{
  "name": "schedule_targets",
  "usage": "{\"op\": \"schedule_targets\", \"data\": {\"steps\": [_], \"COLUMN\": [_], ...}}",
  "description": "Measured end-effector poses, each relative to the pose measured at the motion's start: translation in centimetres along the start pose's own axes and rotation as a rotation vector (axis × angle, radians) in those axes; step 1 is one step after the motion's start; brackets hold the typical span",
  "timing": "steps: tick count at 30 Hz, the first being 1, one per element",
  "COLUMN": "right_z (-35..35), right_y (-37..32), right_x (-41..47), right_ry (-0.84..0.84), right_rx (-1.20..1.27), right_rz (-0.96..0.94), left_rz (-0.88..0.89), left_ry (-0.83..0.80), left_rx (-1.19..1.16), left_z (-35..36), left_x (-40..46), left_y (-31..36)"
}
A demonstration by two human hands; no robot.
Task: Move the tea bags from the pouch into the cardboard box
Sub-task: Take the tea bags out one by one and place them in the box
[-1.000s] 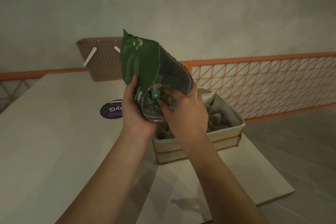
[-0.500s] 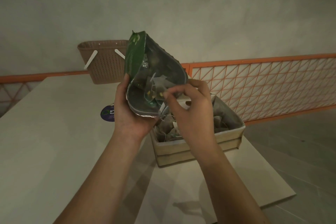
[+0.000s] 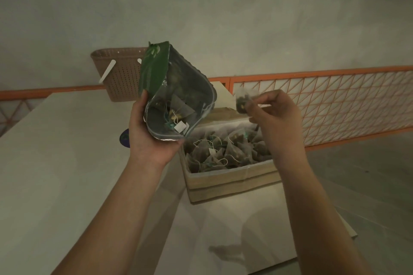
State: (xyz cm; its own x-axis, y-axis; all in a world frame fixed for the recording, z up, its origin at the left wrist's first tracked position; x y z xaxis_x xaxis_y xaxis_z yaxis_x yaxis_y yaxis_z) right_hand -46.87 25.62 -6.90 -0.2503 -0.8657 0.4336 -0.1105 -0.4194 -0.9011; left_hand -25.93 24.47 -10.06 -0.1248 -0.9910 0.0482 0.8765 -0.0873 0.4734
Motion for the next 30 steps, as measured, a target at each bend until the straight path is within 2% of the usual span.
{"op": "schedule_targets", "data": {"steps": [6, 9, 17, 21, 22, 24, 26, 28, 30], "right_z": [-0.5, -0.1, 1.9, 2.3, 2.5, 2.9, 3.2, 4.0, 5.3], "right_y": [2.3, 3.4, 6.0, 7.0, 6.7, 4.7, 1.9, -0.2, -1.2], "right_x": [1.3, 2.4, 3.3, 2.2, 1.9, 1.2, 0.0, -1.4, -2.5], "right_ry": [0.061, 0.028, -0.235, -0.485, -0.497, -0.367, -0.17, -0.152, -0.21], "right_rx": [-0.071, -0.179, -0.65, -1.07, -1.121, -0.965, -0.532, -0.223, -0.153], "right_rz": [0.044, 0.072, 0.023, 0.109, 0.107, -0.024, -0.119, -0.084, -0.072], "left_rz": [0.028, 0.03, 0.021, 0.017, 0.018, 0.019, 0.021, 0.025, 0.026], "left_ry": [0.008, 0.016, 0.025, 0.011, 0.01, 0.011, 0.017, 0.021, 0.017], "left_rx": [-0.006, -0.007, 0.0, -0.011, -0.012, -0.016, -0.024, -0.04, -0.045], "left_z": [-0.3, -0.3, 0.0, 0.0, 0.1, 0.1, 0.1, -0.2, -0.4], "left_x": [-0.2, -0.3, -0.7, -0.6, -0.5, -0.5, -0.6, -0.5, -0.4], "left_y": [0.1, 0.2, 0.4, 0.4, 0.4, 0.4, 0.3, 0.2, 0.0]}}
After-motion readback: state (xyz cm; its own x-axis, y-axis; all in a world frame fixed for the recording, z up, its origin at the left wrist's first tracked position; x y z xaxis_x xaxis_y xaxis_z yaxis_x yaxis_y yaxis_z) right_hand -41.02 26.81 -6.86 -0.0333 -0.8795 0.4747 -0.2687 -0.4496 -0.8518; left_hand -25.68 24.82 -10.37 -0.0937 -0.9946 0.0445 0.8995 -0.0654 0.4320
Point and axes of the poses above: each hand's wrist, its own x-axis towards the middle knuckle, its own z-axis out of the palm, y = z × x, the point moved 4 cm from there along x, towards the middle knuckle, and after that the axes turned 2 degrees about y, right-handed, at the moved point
